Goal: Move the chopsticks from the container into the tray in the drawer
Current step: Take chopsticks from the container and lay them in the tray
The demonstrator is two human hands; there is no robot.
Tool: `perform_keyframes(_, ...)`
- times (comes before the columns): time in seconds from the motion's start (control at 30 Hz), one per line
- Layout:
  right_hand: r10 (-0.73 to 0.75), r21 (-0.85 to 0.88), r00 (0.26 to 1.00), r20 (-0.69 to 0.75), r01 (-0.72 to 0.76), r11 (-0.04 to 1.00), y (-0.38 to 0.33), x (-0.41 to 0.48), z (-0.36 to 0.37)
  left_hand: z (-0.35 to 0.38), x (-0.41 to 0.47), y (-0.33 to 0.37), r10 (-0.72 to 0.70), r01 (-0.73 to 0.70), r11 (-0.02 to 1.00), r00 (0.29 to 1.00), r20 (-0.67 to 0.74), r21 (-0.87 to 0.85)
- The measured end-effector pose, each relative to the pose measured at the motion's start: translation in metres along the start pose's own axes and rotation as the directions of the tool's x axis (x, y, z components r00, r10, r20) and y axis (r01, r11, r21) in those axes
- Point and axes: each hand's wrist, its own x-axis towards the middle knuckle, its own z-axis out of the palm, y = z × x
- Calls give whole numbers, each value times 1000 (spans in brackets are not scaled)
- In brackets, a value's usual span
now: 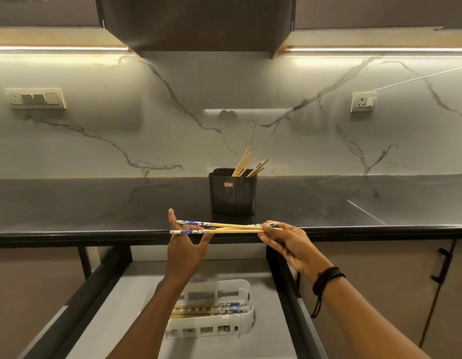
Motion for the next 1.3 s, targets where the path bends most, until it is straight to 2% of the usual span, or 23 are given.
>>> perform_keyframes(0.1,-4,-3,1000,-2,4,1000,1,1,-1,-3,-2,3,-18,18,1000,998,60,11)
perform_keyframes(0.17,-9,21,1000,-15,9,1000,1,2,-2,-5,-1,7,-12,0,997,989,147,77)
perform_keyframes(0.3,-41,153,997,-58,49,987,5,6,-1,-4,-3,7,-7,-20,995,967,255,102)
perform_keyframes(0.4,-45,262,993,-112,73,962,14,8,3,0,-7,14,-152,193,975,938,310,-106)
perform_keyframes(0.47,-32,292,991,-127,68,954,22,9,8,4,-8,21,-255,347,900,909,329,-264)
perform_keyframes(0.53,-21,302,993,-118,56,952,29,8,14,6,-8,29,-303,413,826,899,315,-383)
perform_keyframes(0.6,-14,291,995,-102,43,956,36,7,22,7,-8,35,-295,418,774,903,313,-475)
perform_keyframes(0.73,-11,179,999,-35,17,984,52,2,38,8,-9,42,-260,378,747,923,283,-546)
perform_keyframes(0.8,-10,-11,999,38,10,1000,58,-4,45,7,-9,43,-295,390,733,920,256,-557)
perform_keyframes(0.87,-23,-260,995,101,49,964,62,-8,51,6,-7,43,-351,412,723,911,219,-555)
perform_keyframes(0.97,-62,-517,984,165,139,845,65,-10,55,6,-4,41,-355,405,756,914,198,-514)
perform_keyframes(1.03,-90,-545,972,218,197,815,63,-10,55,7,-4,37,-328,390,798,921,212,-460)
perform_keyframes(1.13,-181,-491,972,150,232,840,55,-8,49,11,-9,31,-244,323,905,927,284,-277)
perform_keyframes(1.23,-271,-448,961,58,268,853,46,-5,43,15,-17,26,-121,132,991,923,367,-5)
perform_keyframes(1.3,-310,-463,949,50,297,835,43,-5,41,20,-24,21,-46,-30,985,905,424,169)
